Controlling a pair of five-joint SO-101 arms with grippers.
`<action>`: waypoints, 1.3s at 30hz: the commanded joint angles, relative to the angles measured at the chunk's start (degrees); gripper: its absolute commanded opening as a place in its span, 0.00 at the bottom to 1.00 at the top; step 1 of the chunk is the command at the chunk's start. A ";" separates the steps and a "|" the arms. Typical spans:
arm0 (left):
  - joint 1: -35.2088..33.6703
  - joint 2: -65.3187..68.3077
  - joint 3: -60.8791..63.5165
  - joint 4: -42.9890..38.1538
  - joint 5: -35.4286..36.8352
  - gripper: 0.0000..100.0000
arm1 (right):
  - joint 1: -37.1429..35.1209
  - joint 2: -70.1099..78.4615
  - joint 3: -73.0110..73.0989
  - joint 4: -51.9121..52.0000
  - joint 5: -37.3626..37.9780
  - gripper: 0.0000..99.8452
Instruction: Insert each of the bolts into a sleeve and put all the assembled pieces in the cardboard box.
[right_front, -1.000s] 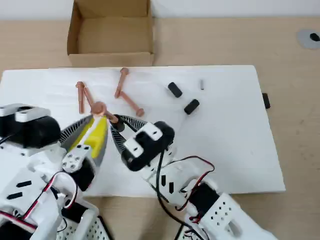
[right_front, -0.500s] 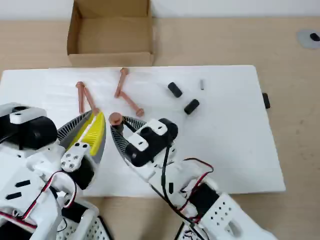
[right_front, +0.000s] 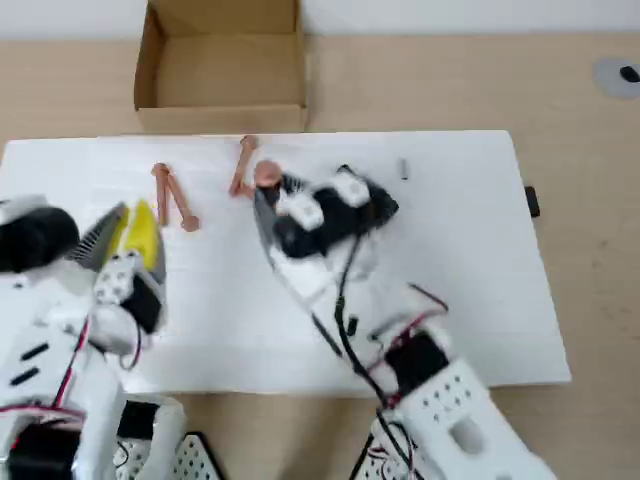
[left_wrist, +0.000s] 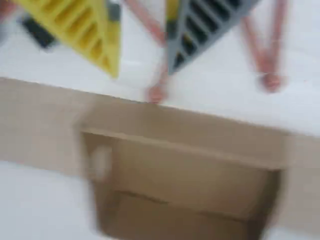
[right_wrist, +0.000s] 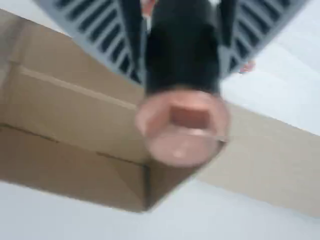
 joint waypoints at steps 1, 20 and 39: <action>-3.52 0.22 3.52 -2.90 -0.26 0.07 | 2.77 13.85 -16.48 0.00 -0.70 0.01; -6.24 -0.13 12.13 -3.25 -0.35 0.07 | 13.58 82.77 -81.27 0.00 -0.70 0.01; -11.43 -0.13 12.48 -2.90 -2.29 0.07 | 16.66 126.46 -125.85 8.26 -0.62 0.01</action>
